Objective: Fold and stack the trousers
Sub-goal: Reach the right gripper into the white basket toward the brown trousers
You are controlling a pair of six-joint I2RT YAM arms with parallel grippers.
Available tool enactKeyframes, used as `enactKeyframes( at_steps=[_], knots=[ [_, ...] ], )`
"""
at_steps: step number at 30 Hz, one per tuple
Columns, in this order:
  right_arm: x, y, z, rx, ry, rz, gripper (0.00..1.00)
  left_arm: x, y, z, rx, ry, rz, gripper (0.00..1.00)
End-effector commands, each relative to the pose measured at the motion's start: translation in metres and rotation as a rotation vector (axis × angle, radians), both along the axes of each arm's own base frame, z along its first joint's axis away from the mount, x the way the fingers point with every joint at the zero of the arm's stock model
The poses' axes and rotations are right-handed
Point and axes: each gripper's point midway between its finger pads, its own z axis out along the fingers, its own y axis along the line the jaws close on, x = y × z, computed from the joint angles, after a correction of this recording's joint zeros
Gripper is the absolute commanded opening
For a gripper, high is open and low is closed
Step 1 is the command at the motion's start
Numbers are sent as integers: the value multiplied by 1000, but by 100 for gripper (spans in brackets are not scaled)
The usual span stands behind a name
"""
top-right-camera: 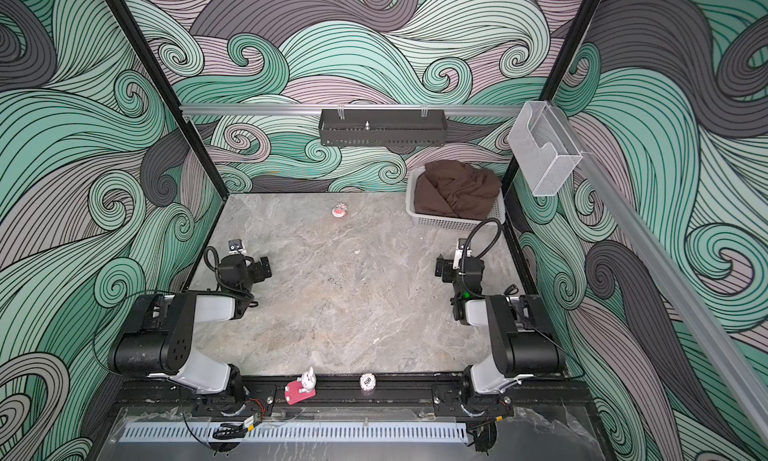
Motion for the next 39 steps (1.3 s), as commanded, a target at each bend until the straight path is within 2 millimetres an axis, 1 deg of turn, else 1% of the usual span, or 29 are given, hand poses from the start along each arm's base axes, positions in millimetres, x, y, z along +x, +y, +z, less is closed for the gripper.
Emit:
enactKeyframes(
  at_steps=[1, 2, 4, 5, 7, 8, 9, 10, 11, 13, 16, 17, 18, 19, 20, 22, 24, 26, 28, 31, 32, 34, 36, 38, 39],
  knots=[
    [6, 0, 15, -1, -42, -3, 100, 8, -1, 18, 5, -48, -1, 94],
    [6, 0, 18, -8, -38, -8, 100, 10, -2, 23, 21, -52, -15, 93],
    [6, 4, 37, -32, 4, -1, 100, 14, -7, 40, 31, -33, -54, 84],
    [4, 3, 45, -28, 38, -17, 100, 14, -10, 53, 29, -23, -77, 80],
    [2, -5, 76, 28, 62, -95, 100, 11, -18, 75, -47, 37, -89, 74],
    [0, -5, 85, 56, 74, -111, 99, 10, -20, 85, -91, 72, -79, 73],
    [-2, -6, 99, 81, 65, -127, 100, 6, -21, 93, -133, 124, -54, 73],
    [-2, -9, 110, 103, 51, -158, 100, 5, -21, 103, -165, 158, -30, 71],
    [-3, -14, 118, 124, 48, -204, 100, 4, -21, 111, -199, 173, -4, 67],
    [-8, -28, 135, 236, 56, -352, 100, 2, -28, 127, -272, 192, -1, 64],
    [-4, -29, 156, 290, 128, -410, 100, -6, -42, 153, -342, 156, -28, 65],
    [-2, -29, 160, 294, 164, -425, 100, -7, -48, 160, -363, 135, -49, 66],
    [5, -27, 166, 303, 187, -419, 100, -9, -54, 166, -384, 129, -64, 67],
    [11, -24, 167, 309, 219, -412, 100, -9, -61, 170, -396, 145, -71, 69],
    [18, -22, 173, 322, 225, -407, 100, -9, -68, 172, -394, 162, -81, 70],
    [33, -18, 179, 354, 241, -399, 100, -8, -85, 178, -375, 188, -106, 72],
    [47, -16, 179, 391, 259, -398, 100, -5, -101, 185, -373, 178, -138, 72],
    [64, -16, 171, 419, 292, -406, 100, 0, -114, 190, -387, 153, -153, 74],
    [88, -17, 161, 443, 325, -407, 99, 7, -126, 197, -388, 124, -170, 78],
    [122, -18, 145, 482, 381, -415, 99, 12, -136, 204, -377, 149, -180, 82],
    [134, -19, 143, 487, 381, -411, 100, 13, -139, 207, -376, 157, -182, 84],
    [157, -18, 130, 526, 398, -402, 100, 13, -146, 213, -371, 170, -194, 98],
    [180, -19, 115, 587, 423, -401, 99, 12, -151, 219, -371, 166, -193, 99],
    [193, -25, 99, 622, 453, -420, 100, 10, -153, 219, -380, 164, -181, 99],
    [201, -29, 95, 636, 452, -426, 100, 9, -154, 218, -387, 168, -171, 99]
  ],
)
